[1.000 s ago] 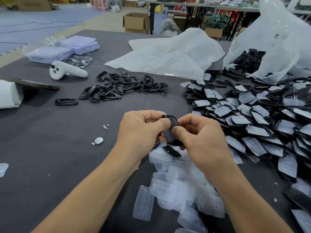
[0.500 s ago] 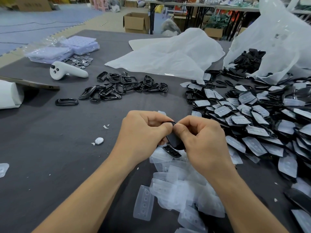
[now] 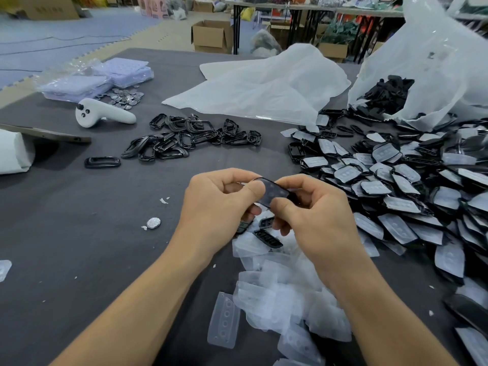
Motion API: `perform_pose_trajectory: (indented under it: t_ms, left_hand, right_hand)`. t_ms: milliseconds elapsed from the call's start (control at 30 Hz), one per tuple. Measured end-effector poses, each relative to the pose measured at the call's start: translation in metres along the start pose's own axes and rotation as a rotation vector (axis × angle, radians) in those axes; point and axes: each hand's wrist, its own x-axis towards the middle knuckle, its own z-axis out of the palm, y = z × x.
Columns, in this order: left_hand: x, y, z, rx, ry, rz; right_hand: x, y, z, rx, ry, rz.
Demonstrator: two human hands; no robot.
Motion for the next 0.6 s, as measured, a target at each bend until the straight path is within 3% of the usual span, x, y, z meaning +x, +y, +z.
perform_pose_trajectory:
  t_ms: [133, 267, 467, 600]
  left_hand:
    - [0.0016, 0.0011, -0.0067, 0.159, -0.142, 0.024]
    - [0.0012, 0.0004, -0.0051, 0.128, -0.082, -0.032]
    - [0.0037, -0.0019, -0.0063, 0.142, 0.015, -0.057]
    - [0.003, -0.0027, -0.0036, 0.103, -0.012, -0.112]
  right_hand:
    - [0.0022, -0.0011, -0.0056, 0.059, -0.001, 0.046]
    - [0.0008, 0.0007, -0.0024, 0.009, 0.006, 0.065]
    - [-0.0066, 0.0018, 0.0015, -0.491, 0.03, -0.119]
    - [-0.0076, -0.0006, 0.0008, -0.549, 0.083, -0.143]
